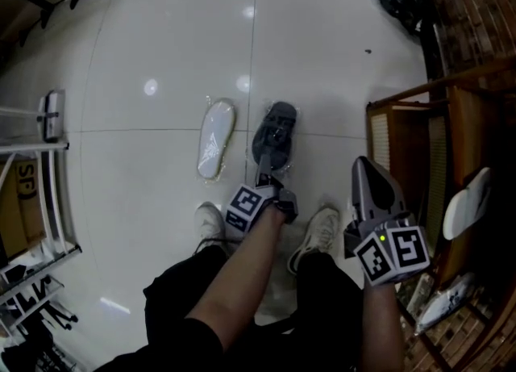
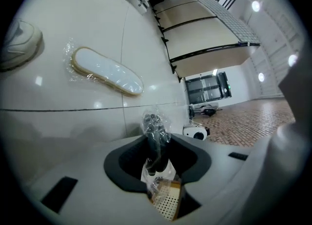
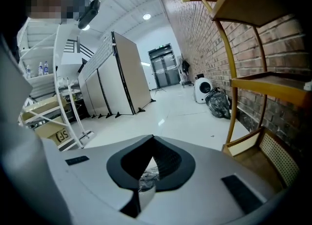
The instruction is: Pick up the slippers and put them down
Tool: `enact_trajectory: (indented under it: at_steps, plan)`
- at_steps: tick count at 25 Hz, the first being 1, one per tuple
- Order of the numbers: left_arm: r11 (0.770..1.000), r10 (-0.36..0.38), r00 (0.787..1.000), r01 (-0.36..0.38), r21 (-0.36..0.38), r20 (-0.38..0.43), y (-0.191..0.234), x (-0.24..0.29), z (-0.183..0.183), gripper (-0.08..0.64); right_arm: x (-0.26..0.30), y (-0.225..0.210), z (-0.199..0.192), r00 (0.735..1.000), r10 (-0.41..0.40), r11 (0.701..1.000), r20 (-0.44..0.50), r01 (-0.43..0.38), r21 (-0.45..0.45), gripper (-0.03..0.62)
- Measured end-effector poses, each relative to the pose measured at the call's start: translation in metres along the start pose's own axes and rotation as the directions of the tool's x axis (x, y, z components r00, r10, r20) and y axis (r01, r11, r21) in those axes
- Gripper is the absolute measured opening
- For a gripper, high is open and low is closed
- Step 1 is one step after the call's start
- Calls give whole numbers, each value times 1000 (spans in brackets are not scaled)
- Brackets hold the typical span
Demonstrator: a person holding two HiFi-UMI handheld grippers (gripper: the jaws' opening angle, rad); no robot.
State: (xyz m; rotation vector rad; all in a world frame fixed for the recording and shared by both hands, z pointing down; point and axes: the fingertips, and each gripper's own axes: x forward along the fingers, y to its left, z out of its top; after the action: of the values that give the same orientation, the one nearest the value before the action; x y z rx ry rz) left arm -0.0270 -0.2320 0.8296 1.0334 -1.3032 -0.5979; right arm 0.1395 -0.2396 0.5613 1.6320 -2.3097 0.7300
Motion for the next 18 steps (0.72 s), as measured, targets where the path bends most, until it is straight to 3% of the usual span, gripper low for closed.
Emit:
enact_trajectory:
  at_steps: [3,5,7,8,10,12,16,17,18]
  plan:
    - [998,59,998,-58,29,-18,19,-3,-5,112,3,5,-4,1000,15,1000,-21,-15,-8,3]
    - [989,136,990,-133,69,-40,34,-4,-7,158,5,7,-6,999,21,1000,-29,-21,-13,3]
    - [961,255,964,-244,126,-78,51,-7,-13,298,6,7,-7,999,18,1000,-35,-18,-14,3]
    - [936,328,940,-311,164,-95,61,-11,-16,346,6,6,-7,999,15,1000,-36,-16,-13,3]
    - [871,461,880,-423,250,-118,79,-21,-20,362,6,6,-7,999,13,1000,-35,-14,-11,3]
    - [804,550,823,-475,357,-144,92,-28,-25,362,5,6,-8,999,17,1000,-33,-17,-10,3]
    - [666,652,732,-430,610,-195,97,-35,-37,394,5,8,-8,999,26,1000,-32,-26,1,3]
    - [611,681,708,-408,678,-187,97,-36,-36,394,6,8,-7,999,27,1000,-31,-27,1,3]
    - [541,714,682,-393,744,-159,97,-37,-31,396,6,8,-7,999,27,1000,-31,-27,0,3]
